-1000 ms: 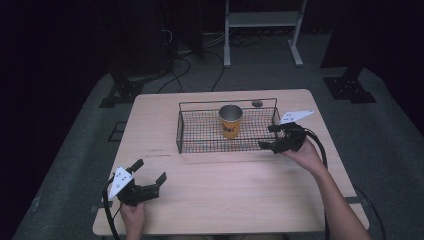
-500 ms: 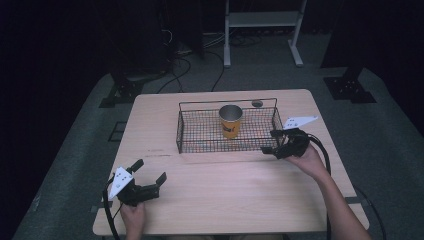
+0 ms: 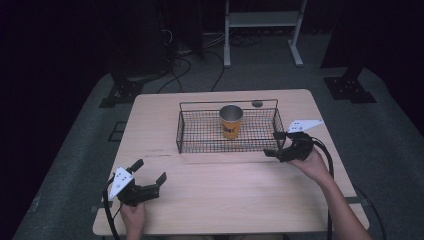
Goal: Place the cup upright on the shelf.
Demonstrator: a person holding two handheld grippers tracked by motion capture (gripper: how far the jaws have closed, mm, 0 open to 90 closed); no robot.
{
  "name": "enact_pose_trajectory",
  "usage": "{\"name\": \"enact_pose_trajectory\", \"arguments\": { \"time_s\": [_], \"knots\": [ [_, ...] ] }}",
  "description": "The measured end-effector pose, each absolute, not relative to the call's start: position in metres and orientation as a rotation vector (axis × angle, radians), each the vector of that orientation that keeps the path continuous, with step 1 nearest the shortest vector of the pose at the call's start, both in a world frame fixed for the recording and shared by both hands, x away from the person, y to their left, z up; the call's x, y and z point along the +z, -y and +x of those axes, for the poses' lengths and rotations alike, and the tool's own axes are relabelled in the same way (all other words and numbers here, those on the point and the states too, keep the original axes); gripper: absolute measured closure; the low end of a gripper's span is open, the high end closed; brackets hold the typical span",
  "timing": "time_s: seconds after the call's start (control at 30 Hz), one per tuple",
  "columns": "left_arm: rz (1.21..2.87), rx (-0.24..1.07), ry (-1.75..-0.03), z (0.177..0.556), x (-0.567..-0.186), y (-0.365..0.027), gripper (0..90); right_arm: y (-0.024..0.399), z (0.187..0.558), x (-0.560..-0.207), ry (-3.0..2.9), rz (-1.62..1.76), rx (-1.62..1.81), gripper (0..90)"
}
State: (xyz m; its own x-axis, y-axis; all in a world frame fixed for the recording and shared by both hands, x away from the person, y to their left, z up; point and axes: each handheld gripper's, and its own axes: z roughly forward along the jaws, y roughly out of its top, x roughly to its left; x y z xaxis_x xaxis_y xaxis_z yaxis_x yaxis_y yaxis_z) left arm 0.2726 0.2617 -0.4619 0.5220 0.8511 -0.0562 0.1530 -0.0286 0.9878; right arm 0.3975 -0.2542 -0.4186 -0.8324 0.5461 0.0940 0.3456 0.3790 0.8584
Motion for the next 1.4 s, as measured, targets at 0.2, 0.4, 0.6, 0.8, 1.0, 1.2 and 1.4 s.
{"name": "enact_pose_trajectory", "arguments": {
  "time_s": [0.2,0.4,0.6,0.8,1.0,1.2,1.4],
  "knots": [
    [1.522,0.703,-0.9,0.273,-0.462,-0.262,0.0,0.255,0.389,-0.413,-2.415,0.767,1.456,13.3],
    [1.523,0.703,-0.902,0.272,-0.462,-0.262,0.0,0.258,0.379,-0.415,-2.406,0.756,1.468,13.3],
    [1.522,0.705,-0.901,0.272,-0.462,-0.262,0.0,0.263,0.368,-0.415,-2.389,0.748,1.483,13.3],
    [1.522,0.706,-0.902,0.272,-0.462,-0.262,0.0,0.268,0.358,-0.421,-2.388,0.753,1.485,13.3],
    [1.52,0.706,-0.901,0.272,-0.462,-0.262,0.0,0.271,0.35,-0.425,-2.382,0.75,1.492,13.3],
    [1.521,0.708,-0.901,0.272,-0.462,-0.261,0.0,0.275,0.342,-0.429,-2.38,0.754,1.491,13.3],
    [1.522,0.71,-0.901,0.272,-0.462,-0.261,0.0,0.279,0.335,-0.435,-2.369,0.766,1.496,13.3]
  ]
}}
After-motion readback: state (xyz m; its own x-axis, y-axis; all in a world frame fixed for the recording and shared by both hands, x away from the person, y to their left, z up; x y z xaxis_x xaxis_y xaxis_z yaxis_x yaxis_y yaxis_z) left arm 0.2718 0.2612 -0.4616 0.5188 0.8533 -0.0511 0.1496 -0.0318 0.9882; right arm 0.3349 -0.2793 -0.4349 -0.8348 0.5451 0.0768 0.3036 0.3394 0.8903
